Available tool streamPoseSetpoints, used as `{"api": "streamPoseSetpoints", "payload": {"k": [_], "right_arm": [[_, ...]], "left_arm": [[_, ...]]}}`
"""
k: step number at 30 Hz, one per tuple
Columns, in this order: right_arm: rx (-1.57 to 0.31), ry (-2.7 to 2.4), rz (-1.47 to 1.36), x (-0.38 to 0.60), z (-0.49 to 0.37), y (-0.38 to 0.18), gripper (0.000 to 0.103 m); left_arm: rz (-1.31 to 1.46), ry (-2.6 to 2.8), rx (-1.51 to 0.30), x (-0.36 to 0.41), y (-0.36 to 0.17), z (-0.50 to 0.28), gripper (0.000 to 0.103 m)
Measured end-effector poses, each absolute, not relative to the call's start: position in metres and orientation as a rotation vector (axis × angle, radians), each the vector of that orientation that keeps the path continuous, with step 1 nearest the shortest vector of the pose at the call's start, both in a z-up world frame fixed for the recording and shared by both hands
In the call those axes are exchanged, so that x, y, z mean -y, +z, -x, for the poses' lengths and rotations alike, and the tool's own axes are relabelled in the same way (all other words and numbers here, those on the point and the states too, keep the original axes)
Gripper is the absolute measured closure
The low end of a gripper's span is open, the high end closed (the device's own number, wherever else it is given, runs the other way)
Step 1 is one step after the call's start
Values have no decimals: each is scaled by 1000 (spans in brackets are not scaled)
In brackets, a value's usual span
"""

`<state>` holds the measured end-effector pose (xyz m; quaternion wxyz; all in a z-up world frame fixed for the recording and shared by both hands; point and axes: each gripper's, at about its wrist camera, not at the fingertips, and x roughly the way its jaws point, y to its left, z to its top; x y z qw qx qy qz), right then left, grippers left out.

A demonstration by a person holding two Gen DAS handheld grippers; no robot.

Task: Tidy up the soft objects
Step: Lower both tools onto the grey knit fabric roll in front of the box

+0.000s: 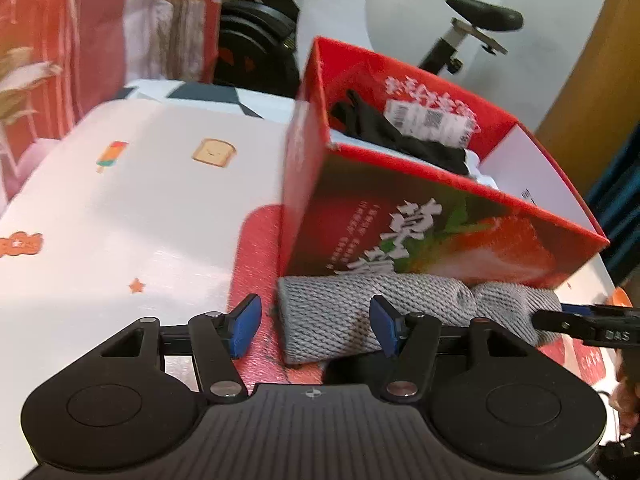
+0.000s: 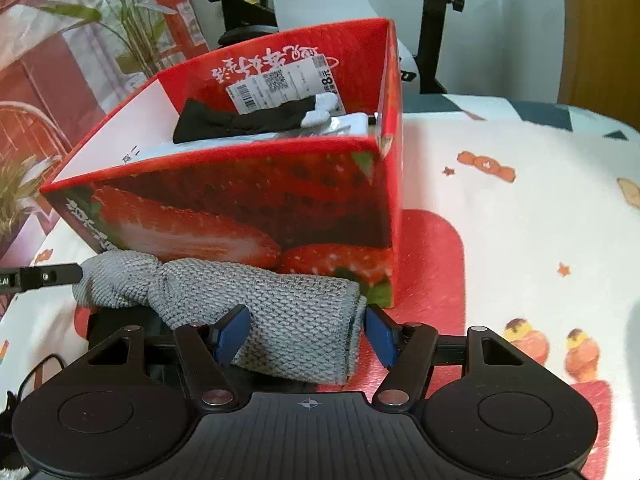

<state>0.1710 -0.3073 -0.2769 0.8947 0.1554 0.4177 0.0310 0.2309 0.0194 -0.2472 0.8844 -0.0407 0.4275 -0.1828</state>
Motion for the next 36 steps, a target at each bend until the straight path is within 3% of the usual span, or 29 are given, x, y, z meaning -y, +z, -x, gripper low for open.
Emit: {"api": "streamPoseSetpoints", "payload": {"k": [3, 15, 20, 23, 25, 27, 31, 36], "right_arm": [[-857, 58, -362, 307, -171, -283, 43], [-854, 53, -448, 314, -175, -295, 43], [-849, 76, -443, 311, -174, -294, 62], [-843, 78, -427, 308, -174, -290, 73], [-838, 72, -411, 308, -173, -285, 84], [-827, 76, -408, 311, -171, -280, 88], [-813, 99, -412, 312, -169, -272, 91], [-787, 129, -399, 310, -165, -259, 91]], "left_arm": [[88, -417, -912, -19, -251, -236, 36], [204, -451, -1024, -26, -268, -260, 36], [209, -473, -1049, -20, -274, -258, 39], [199, -467, -1045, -17, -273, -258, 50], [182, -455, -1043, -18, -270, -257, 68], [173, -452, -1053, -20, -268, -257, 81], [162, -454, -1026, -26, -258, -254, 89], [139, -441, -974, -27, -242, -245, 90]]}}
